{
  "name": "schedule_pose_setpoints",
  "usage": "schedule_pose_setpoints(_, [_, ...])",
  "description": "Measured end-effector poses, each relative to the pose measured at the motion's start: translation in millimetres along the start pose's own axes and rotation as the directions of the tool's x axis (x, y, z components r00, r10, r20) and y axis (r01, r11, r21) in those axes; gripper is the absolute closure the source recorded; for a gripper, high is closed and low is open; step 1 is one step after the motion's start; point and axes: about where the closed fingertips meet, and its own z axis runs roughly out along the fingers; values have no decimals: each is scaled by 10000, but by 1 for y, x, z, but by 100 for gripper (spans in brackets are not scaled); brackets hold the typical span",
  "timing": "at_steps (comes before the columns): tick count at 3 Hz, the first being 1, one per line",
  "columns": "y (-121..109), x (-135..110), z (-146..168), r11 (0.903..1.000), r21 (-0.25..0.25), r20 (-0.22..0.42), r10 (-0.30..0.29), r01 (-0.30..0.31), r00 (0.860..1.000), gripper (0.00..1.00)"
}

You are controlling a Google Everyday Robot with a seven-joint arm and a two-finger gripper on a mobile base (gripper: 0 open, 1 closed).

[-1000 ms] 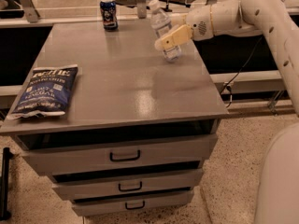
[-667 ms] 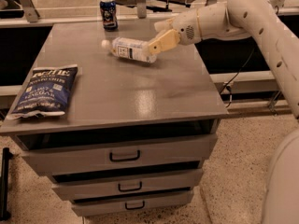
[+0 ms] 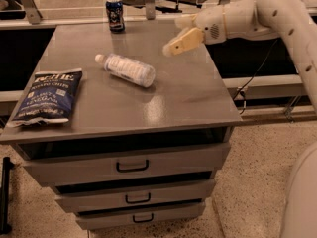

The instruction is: Knock blue plastic bottle over

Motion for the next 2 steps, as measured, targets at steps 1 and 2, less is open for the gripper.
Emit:
schedule_pose_setpoints(1, [-25, 0, -66, 9929, 1011, 23, -636, 630, 9980, 0])
schedule_pose_setpoints(2, [-28, -8, -71, 9905, 1133, 105, -791, 774, 9968, 0])
